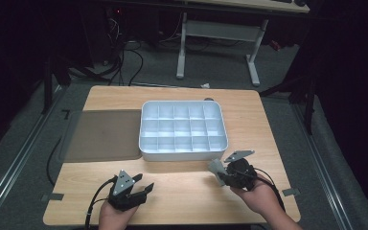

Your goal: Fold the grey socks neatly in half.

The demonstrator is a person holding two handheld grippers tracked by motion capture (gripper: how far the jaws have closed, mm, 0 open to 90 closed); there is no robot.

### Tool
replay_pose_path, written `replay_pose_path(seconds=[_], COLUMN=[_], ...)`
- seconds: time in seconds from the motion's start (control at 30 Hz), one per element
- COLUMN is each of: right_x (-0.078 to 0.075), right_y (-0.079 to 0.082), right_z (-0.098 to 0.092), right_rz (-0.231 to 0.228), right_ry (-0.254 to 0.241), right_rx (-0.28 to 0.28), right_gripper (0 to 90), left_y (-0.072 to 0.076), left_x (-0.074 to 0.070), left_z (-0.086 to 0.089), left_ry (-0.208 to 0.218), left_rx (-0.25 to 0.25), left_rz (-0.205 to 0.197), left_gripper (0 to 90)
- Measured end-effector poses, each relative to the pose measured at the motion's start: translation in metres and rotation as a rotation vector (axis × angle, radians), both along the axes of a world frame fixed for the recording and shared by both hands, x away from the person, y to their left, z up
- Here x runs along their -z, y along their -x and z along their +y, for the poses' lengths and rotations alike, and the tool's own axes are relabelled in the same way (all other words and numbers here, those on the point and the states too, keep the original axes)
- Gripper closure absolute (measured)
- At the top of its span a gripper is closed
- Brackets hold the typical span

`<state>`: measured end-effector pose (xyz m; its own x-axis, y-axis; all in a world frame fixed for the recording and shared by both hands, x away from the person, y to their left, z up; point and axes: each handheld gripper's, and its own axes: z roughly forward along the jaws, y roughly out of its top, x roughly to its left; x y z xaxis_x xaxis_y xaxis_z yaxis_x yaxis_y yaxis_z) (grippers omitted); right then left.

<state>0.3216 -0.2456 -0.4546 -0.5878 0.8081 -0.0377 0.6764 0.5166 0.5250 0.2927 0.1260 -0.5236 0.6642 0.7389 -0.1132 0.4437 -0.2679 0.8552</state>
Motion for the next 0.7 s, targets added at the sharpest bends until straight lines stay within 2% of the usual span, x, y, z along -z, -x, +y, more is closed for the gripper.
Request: replay_pose_path(seconds=[0.2,0.33,0.43,0.7], right_x=[-0.006,-0.008,-0.01,-0.023], right_y=[-0.002,-0.003,-0.005,-0.011], right_z=[-0.01,-0.01,-0.01,-0.01], right_rz=[0.003,0.016,0.01,0.022], right_ry=[0.009,0.007,0.013,0.004], right_rx=[0.011,0.014,-0.003,-0.008], right_gripper=[71.4,71.4,71.3,71.4], left_y=[-0.001,-0.001,0.0,-0.001], left_x=[0.0,0.0,-0.001,-0.001], left_z=[-0.001,0.0,0.001,0.002], left_ry=[-0.002,-0.001,0.003,0.013], left_rx=[0.008,0.005,0.004,0.009], left_rz=[0.001,0.006,0.001,-0.001], left_gripper=[42.0,41.2,40.2,39.3])
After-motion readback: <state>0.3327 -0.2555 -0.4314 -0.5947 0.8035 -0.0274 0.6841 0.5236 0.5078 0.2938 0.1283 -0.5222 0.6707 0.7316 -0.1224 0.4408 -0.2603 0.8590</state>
